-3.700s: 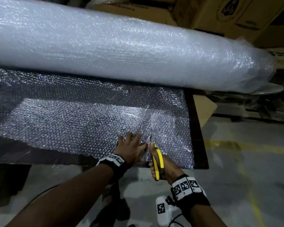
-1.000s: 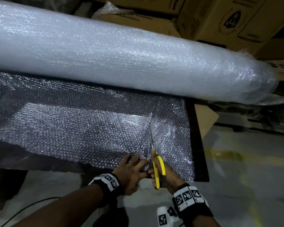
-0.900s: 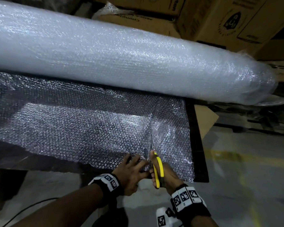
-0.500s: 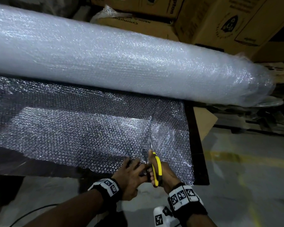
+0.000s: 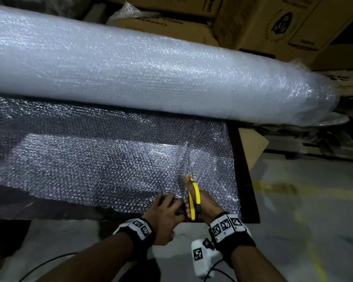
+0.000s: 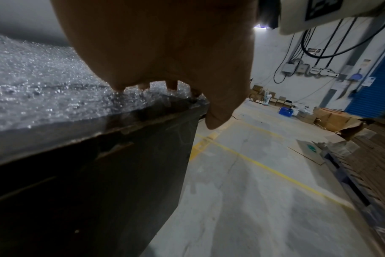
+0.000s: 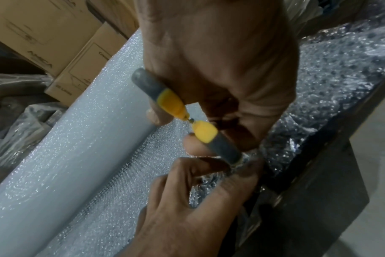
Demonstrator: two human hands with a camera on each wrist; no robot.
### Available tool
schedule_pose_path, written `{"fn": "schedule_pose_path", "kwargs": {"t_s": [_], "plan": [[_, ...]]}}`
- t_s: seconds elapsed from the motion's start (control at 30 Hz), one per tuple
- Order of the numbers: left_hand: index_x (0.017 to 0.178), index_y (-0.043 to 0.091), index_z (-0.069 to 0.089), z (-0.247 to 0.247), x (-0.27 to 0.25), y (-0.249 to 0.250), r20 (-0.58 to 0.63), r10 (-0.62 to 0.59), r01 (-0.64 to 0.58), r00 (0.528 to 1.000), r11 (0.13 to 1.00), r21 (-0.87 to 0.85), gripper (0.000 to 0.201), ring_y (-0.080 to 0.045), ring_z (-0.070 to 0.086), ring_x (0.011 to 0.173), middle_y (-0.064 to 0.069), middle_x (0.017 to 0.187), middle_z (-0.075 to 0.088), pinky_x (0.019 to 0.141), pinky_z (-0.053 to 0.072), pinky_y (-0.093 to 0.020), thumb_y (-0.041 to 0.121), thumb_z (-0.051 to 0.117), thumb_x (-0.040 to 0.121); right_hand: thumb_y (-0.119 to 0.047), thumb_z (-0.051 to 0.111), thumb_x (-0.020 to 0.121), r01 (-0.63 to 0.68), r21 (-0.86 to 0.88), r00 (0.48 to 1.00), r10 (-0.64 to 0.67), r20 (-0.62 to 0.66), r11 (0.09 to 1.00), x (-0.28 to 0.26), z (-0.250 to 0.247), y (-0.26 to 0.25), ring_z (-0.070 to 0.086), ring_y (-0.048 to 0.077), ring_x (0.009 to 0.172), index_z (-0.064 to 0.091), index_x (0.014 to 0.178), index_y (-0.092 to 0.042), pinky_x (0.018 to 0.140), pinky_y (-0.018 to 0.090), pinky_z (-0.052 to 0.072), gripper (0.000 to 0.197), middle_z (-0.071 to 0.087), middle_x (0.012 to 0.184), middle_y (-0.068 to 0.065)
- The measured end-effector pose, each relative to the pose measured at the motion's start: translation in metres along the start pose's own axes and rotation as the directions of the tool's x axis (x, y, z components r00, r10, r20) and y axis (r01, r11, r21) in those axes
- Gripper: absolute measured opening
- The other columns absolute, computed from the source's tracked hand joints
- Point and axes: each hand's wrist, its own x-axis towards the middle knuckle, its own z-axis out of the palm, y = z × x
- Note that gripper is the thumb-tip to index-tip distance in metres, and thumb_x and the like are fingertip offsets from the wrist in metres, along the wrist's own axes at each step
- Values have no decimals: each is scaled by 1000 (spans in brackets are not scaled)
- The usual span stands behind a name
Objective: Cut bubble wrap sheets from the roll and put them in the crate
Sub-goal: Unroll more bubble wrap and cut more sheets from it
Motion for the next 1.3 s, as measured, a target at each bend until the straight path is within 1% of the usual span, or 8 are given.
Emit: {"fn": "schedule_pose_path", "kwargs": {"t_s": [0.17,0.3,0.4,0.67,0.8,0.97,1.1,1.3], "plan": [[136,36,38,-1,-1,0,48,6,-7,999,1000,16,74,-42,30,134,-10,140,37,104,26,-65,47,64,68,-82,63,62,32,25,999,-32,-10,999,4,3,-4,48,18,40,56,65,-9,43,23,42,74,49,51,5],[135,35,35,-2,-1,1,2,-3,3,1000,1000,15,69,-42,26,137,-11,143,34,107,22,-65,44,63,72,-88,59,66,1,17,1000,-1,22,1000,11,-1,-4,49,20,44,57,67,-9,47,26,42,79,49,55,6],[139,35,31,-4,-3,2,3,-4,4,1000,1000,0,76,-42,26,135,-11,142,33,106,24,-66,43,64,72,-96,61,49,10,-23,1000,-10,-17,1000,19,0,-7,49,23,40,58,62,-10,43,27,41,87,51,53,7],[141,32,31,-6,-3,3,17,-26,26,1000,1000,3,70,-41,16,141,-12,147,25,111,14,-65,42,62,78,-96,61,50,13,-12,1000,-13,7,1000,31,-3,-5,53,24,45,59,65,-8,48,30,46,90,54,56,8],[142,30,31,-7,-3,3,14,-25,24,1000,1000,16,71,-39,15,141,-11,149,24,111,13,-65,43,62,79,-100,61,35,49,-49,999,-50,-11,998,33,0,-15,49,23,38,55,56,-10,44,27,43,92,50,49,8],[137,29,40,-5,-2,2,48,-16,15,999,1000,19,73,-41,22,139,-11,144,30,110,16,-66,43,67,71,-92,57,59,31,3,998,-31,60,1000,30,-4,-16,52,22,49,58,82,-15,48,30,46,81,54,60,8],[140,28,37,-5,-2,2,17,-28,28,999,1000,14,74,-40,20,141,-12,147,28,110,16,-64,43,66,73,-96,65,43,54,-4,998,-54,8,999,38,-2,-17,49,23,40,59,70,-8,43,28,41,92,51,53,9],[144,28,30,-3,0,3,28,-38,38,999,999,17,79,-41,17,141,-12,149,24,112,13,-65,41,66,75,-92,57,61,26,21,997,-27,77,999,38,-4,-20,53,23,47,61,68,-7,49,29,46,86,55,59,8]]}}
